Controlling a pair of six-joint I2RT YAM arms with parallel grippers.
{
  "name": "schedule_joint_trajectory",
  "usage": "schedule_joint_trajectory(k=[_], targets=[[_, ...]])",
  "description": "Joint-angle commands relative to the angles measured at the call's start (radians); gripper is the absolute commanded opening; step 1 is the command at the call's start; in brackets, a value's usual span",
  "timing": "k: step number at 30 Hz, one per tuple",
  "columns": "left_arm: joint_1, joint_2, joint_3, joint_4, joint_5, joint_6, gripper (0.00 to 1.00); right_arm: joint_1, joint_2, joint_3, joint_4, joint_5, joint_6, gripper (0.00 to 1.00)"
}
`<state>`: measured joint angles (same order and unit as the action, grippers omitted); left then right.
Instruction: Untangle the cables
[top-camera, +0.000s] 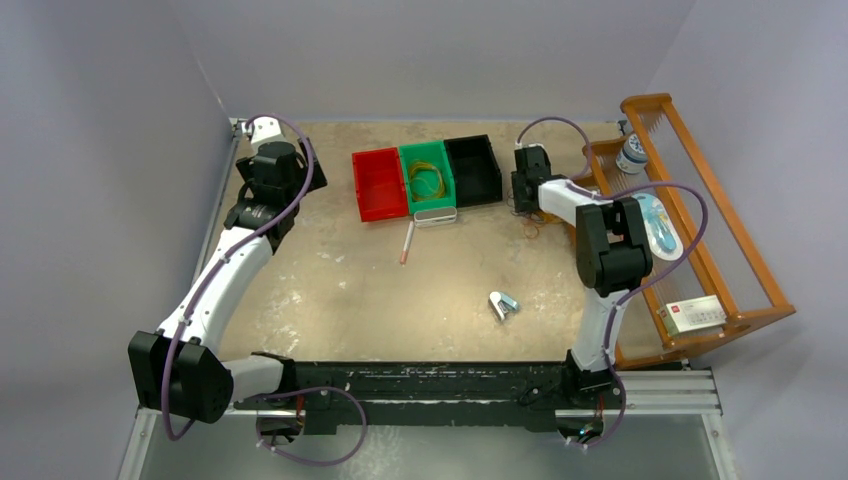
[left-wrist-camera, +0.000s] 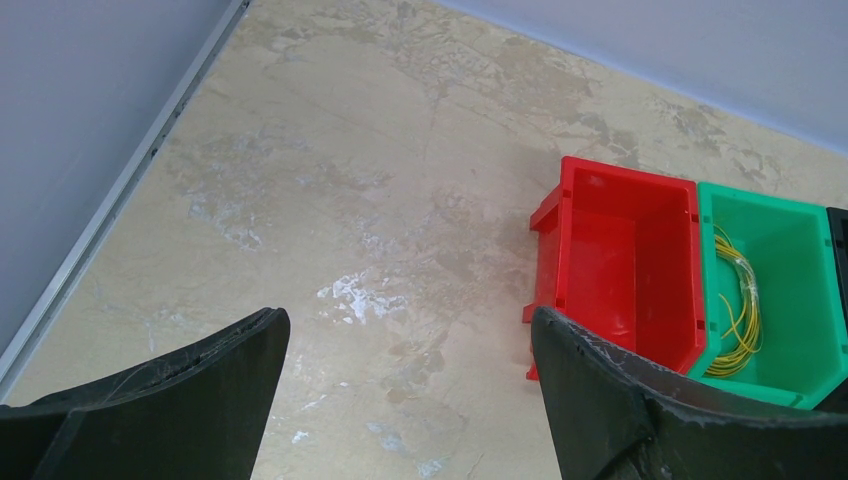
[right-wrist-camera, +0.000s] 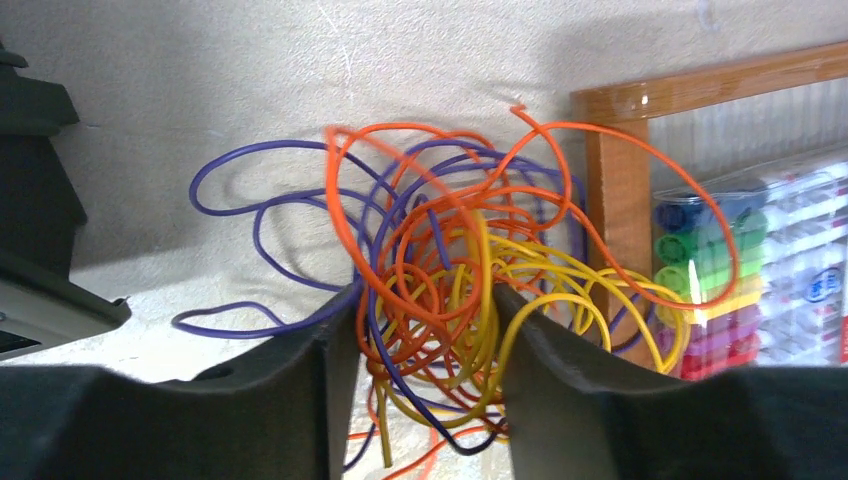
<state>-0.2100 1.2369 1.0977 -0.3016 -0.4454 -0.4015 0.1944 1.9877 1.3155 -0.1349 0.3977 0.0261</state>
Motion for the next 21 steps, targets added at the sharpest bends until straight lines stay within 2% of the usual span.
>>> schedule_joint_trajectory(k=[1,8,9,11,16,18,21], targets=[[0.007,0.000,0.034,0.025,-0.006,-0.004,0.90,-0.007,-0.044,-0.026,0.035,-0.055,0.021,0.46],[0.008,0.006,0.040,0.021,0.005,-0.015,0.89,-0.006,-0.137,-0.107,0.019,-0.132,0.049,0.21],[0.008,0.005,0.041,0.018,0.004,-0.015,0.89,-0.006,-0.158,-0.121,0.013,-0.163,0.055,0.15],[0.008,0.002,0.045,0.014,0.002,-0.023,0.89,0.002,-0.209,-0.150,0.007,-0.243,0.053,0.09],[0.008,0.005,0.045,0.013,0.039,-0.062,0.90,0.138,-0.349,-0.212,-0.028,-0.292,0.067,0.04],[0.008,0.004,0.036,0.021,0.098,-0.070,0.98,0.209,-0.395,-0.231,-0.027,-0.332,0.089,0.03],[0.008,-0.019,-0.001,0.060,0.147,-0.095,1.00,0.295,-0.453,-0.266,0.002,-0.419,0.124,0.02]])
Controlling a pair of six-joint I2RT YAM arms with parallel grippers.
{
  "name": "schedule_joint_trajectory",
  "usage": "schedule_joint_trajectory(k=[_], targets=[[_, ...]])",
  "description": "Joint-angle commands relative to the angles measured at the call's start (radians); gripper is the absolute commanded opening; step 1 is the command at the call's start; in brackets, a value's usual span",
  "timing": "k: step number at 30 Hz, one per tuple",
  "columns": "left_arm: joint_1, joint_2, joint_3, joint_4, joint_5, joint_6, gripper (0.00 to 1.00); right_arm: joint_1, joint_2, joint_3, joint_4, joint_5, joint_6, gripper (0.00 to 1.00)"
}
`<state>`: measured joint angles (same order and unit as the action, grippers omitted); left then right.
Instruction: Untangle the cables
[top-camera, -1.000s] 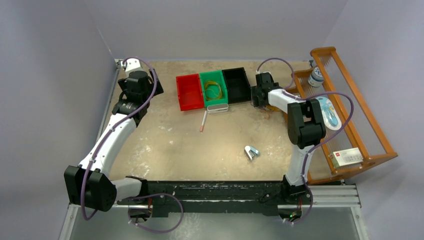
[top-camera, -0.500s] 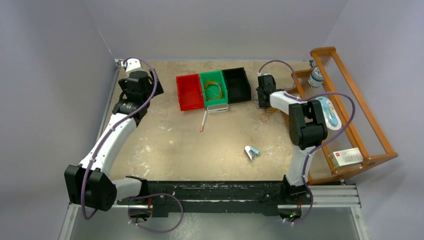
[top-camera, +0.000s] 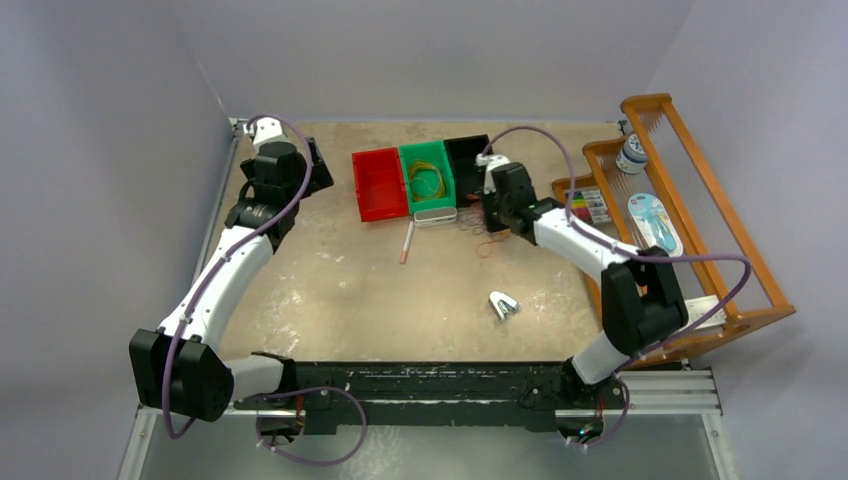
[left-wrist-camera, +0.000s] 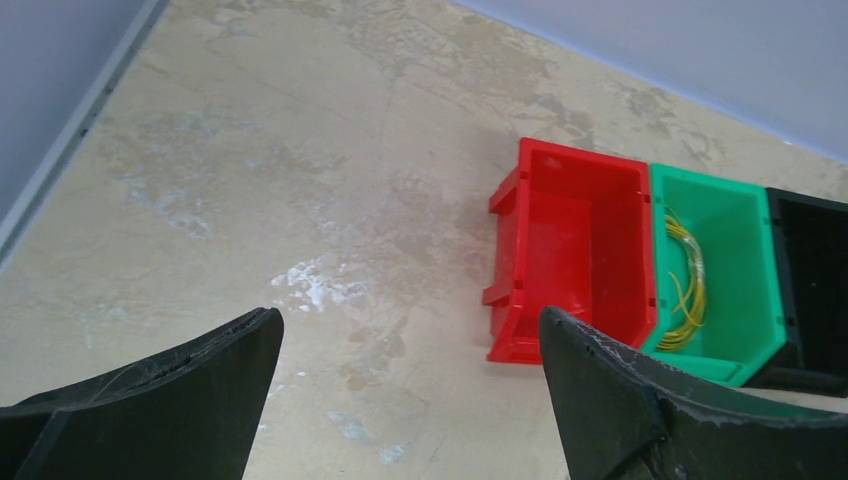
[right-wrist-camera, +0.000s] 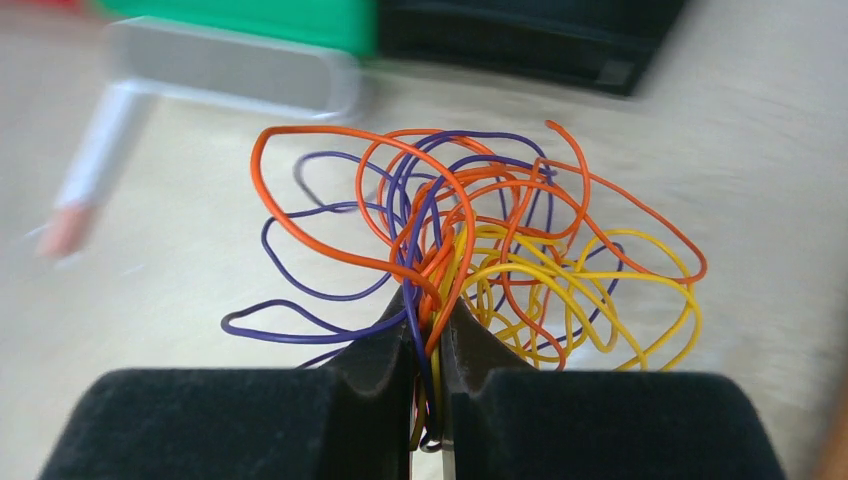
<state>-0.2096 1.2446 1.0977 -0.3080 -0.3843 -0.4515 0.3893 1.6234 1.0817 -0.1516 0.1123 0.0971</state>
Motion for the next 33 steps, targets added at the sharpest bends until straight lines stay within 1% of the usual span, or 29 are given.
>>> schedule_joint_trajectory(k=[1,4,7,10,14,16,17,18,22,24,26,28,31,33], targets=[[0.007,-0.033,-0.009,0.074,0.089,-0.056,1.00,0.132,-0.101,-0.042,0.031,-0.153,0.059,0.02],[0.007,-0.030,-0.012,0.067,0.089,-0.076,1.00,0.226,-0.122,-0.057,0.055,-0.220,0.053,0.02],[0.007,-0.015,-0.007,0.054,0.109,-0.080,0.93,0.295,-0.134,-0.063,0.060,-0.282,0.029,0.02],[0.007,-0.003,-0.014,0.049,0.136,-0.091,0.89,0.347,-0.141,-0.085,0.070,-0.326,0.006,0.03],[0.007,0.002,-0.039,0.046,0.165,-0.120,0.87,0.372,-0.126,-0.106,0.071,-0.290,0.007,0.05],[0.007,0.003,-0.053,0.044,0.178,-0.131,0.86,0.374,-0.119,-0.144,0.085,-0.277,0.008,0.08],[0.008,0.004,-0.059,0.042,0.185,-0.135,0.86,0.376,-0.117,-0.154,0.094,-0.269,0.011,0.10],[0.006,0.006,-0.066,0.039,0.194,-0.140,0.85,0.376,-0.118,-0.162,0.104,-0.260,0.013,0.17],[-0.007,-0.004,-0.111,0.044,0.233,-0.162,0.85,0.376,-0.157,-0.177,0.115,-0.237,0.012,0.37],[-0.028,-0.011,-0.146,0.054,0.239,-0.174,0.85,0.375,-0.199,-0.185,0.106,-0.241,0.023,0.49],[-0.048,-0.011,-0.175,0.063,0.252,-0.193,0.85,0.375,-0.249,-0.197,0.112,-0.242,0.055,0.58],[-0.065,-0.013,-0.208,0.083,0.267,-0.213,0.85,0.375,-0.300,-0.207,0.115,-0.213,0.071,0.64],[-0.099,-0.014,-0.244,0.103,0.272,-0.227,0.84,0.375,-0.373,-0.226,0.127,-0.178,0.078,0.67],[-0.130,-0.010,-0.261,0.121,0.278,-0.231,0.82,0.374,-0.413,-0.245,0.157,-0.128,0.092,0.67]])
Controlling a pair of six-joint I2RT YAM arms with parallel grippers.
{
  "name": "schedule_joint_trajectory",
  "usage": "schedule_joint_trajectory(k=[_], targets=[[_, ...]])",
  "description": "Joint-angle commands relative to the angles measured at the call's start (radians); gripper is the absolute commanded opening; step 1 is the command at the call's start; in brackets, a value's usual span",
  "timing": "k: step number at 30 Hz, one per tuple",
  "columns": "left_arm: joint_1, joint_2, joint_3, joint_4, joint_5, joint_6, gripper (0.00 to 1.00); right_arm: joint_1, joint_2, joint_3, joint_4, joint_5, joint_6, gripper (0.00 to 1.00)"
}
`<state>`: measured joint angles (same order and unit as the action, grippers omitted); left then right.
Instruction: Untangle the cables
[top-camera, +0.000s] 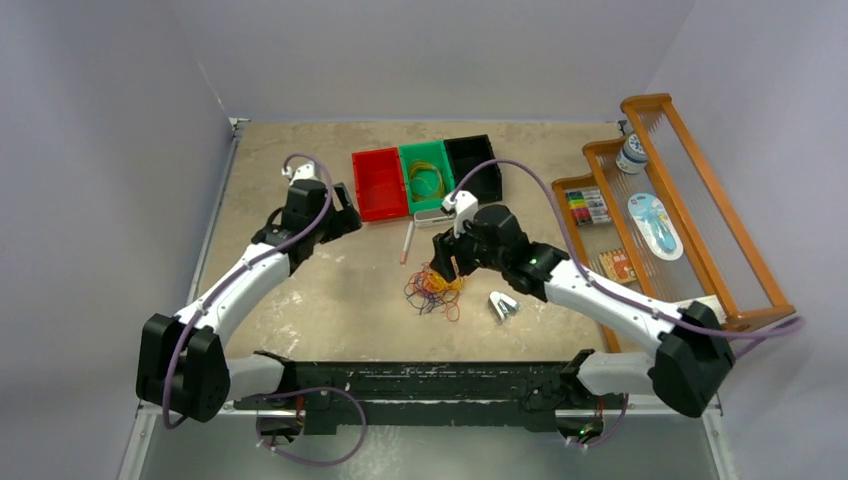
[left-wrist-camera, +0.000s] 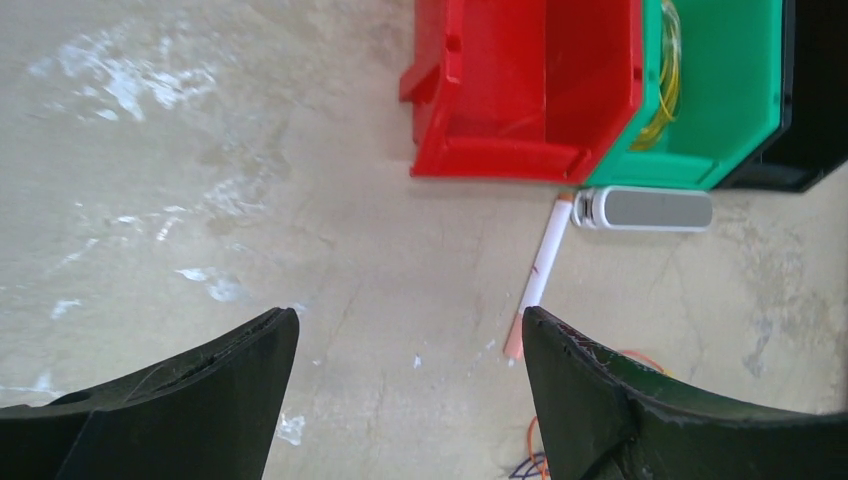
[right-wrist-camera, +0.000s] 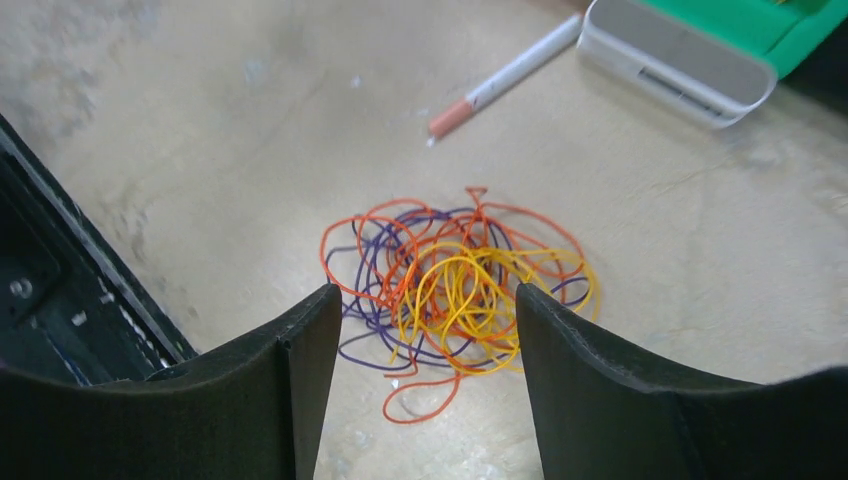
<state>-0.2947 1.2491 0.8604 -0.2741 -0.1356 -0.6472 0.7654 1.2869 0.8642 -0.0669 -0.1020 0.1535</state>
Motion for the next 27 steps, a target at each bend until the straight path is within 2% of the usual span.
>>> schedule_joint_trajectory(k=[1,5,7,14,19,27], targets=[[-0.067,-0.013,-0.033,0.092,0.029,-0.038,0.80,-0.002,-0.093,-0.041,0.091,0.125,0.047,0.67],[-0.191,0.005,-0.054,0.115,0.008,-0.031,0.78,-0.004,-0.146,-0.099,0.178,0.363,0.193,0.68],[-0.244,0.015,-0.069,0.131,0.016,-0.026,0.77,-0.007,-0.155,-0.130,0.223,0.424,0.218,0.68],[-0.314,0.061,-0.124,0.220,0.166,-0.060,0.68,-0.018,-0.076,-0.089,0.165,0.416,0.272,0.64],[-0.344,0.064,-0.187,0.271,0.197,-0.114,0.62,-0.019,-0.047,-0.095,0.219,0.371,0.311,0.62],[-0.377,0.146,-0.151,0.247,0.210,-0.054,0.53,-0.020,-0.007,-0.095,0.222,0.367,0.315,0.59]])
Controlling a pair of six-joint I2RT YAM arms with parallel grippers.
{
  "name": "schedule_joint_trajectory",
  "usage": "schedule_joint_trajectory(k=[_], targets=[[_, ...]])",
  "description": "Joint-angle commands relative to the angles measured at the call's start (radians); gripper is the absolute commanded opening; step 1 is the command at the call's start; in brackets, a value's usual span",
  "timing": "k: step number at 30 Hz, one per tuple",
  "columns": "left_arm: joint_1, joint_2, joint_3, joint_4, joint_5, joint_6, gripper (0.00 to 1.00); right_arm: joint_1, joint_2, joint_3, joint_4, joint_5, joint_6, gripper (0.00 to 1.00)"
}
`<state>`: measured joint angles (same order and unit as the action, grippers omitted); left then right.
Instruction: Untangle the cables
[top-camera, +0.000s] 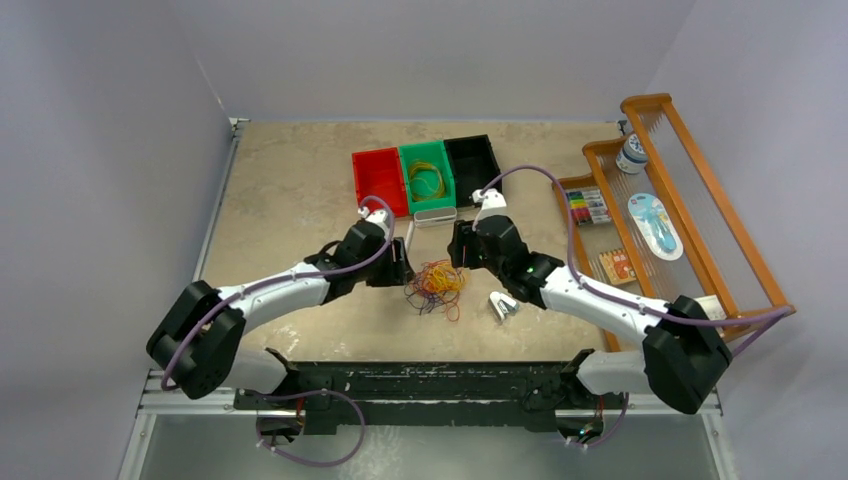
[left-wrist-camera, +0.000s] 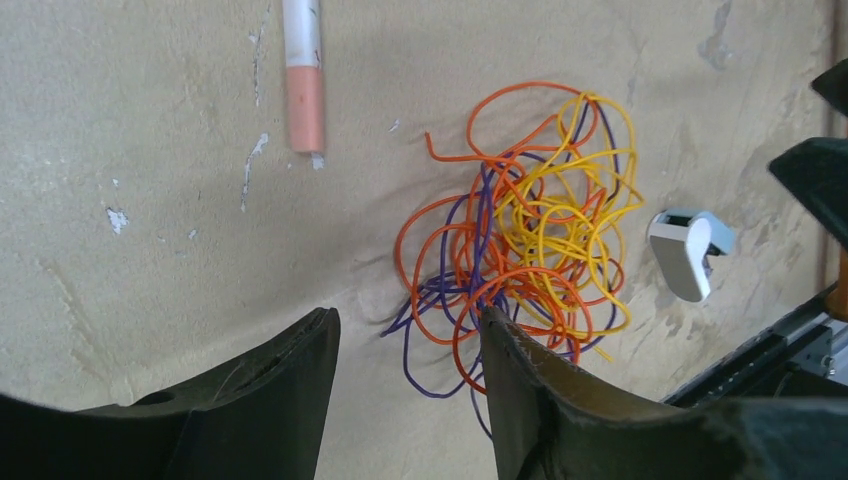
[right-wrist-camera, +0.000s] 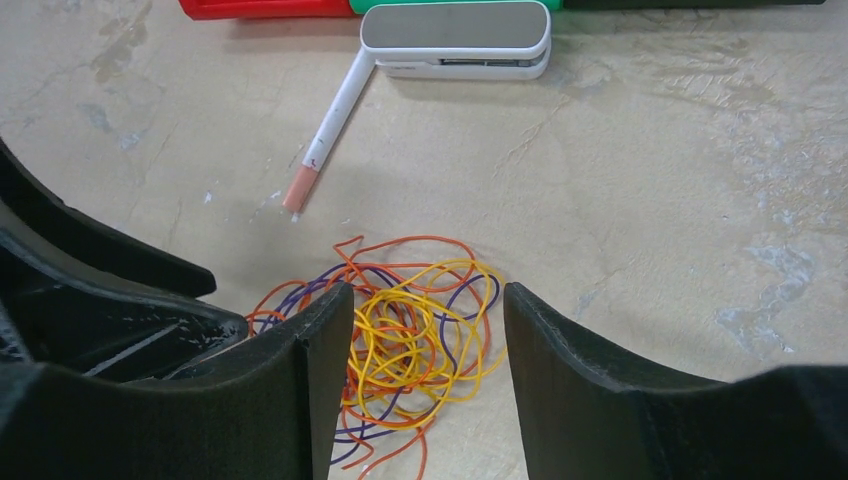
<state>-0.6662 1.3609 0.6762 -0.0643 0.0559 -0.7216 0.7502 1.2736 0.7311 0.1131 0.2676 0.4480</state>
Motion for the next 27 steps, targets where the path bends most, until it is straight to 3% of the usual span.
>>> schedule_joint_trajectory(k=[1,12,24,27], targets=[[-0.007,0.045,0.037,0.035,0.015,0.022,0.51,-0.005,0.011,0.040,0.041,-0.008,0.016,0.59],[-0.023,0.129,0.078,0.071,0.043,0.019,0.31,-0.004,0.033,0.056,0.036,-0.024,-0.013,0.56],[-0.023,0.110,0.177,-0.068,-0.014,0.091,0.00,-0.005,0.032,0.053,0.044,-0.016,-0.013,0.55],[-0.024,0.095,0.185,-0.085,-0.014,0.095,0.00,-0.005,0.031,0.052,0.049,-0.018,-0.011,0.55]])
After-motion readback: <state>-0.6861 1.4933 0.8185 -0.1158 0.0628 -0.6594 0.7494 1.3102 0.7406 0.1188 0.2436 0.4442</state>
